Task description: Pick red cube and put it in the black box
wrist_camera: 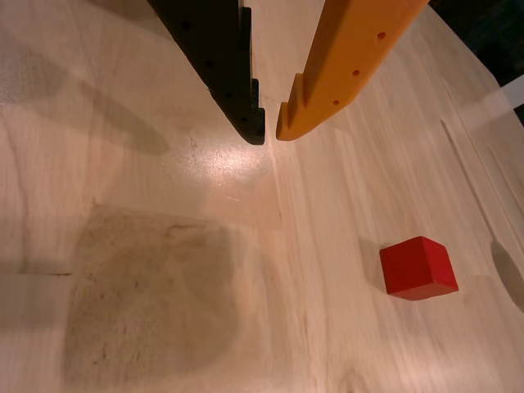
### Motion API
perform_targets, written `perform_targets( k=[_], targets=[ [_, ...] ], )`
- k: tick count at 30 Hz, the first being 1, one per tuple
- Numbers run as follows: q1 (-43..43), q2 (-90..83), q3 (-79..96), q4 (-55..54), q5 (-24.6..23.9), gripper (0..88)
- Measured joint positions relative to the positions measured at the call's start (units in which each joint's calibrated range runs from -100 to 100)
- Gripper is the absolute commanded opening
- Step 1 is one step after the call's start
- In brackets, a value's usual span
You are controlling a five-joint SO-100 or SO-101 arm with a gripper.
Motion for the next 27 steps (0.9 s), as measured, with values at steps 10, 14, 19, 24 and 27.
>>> perform_targets(
  k=[10, 14, 19, 24, 27],
  targets=[
    [0.00, 14.75, -17.79, 1.57, 0.00, 0.9],
    [0.08, 28.43, -28.08, 1.57, 0.00, 0.9],
    [1.83, 45.84, -42.17, 1.57, 0.29, 1.2],
    [8.16, 56.11, -50.65, 1.57, 0.92, 1.3],
    [10.98, 58.10, -52.19, 1.66, 5.94, 1.3]
  ],
)
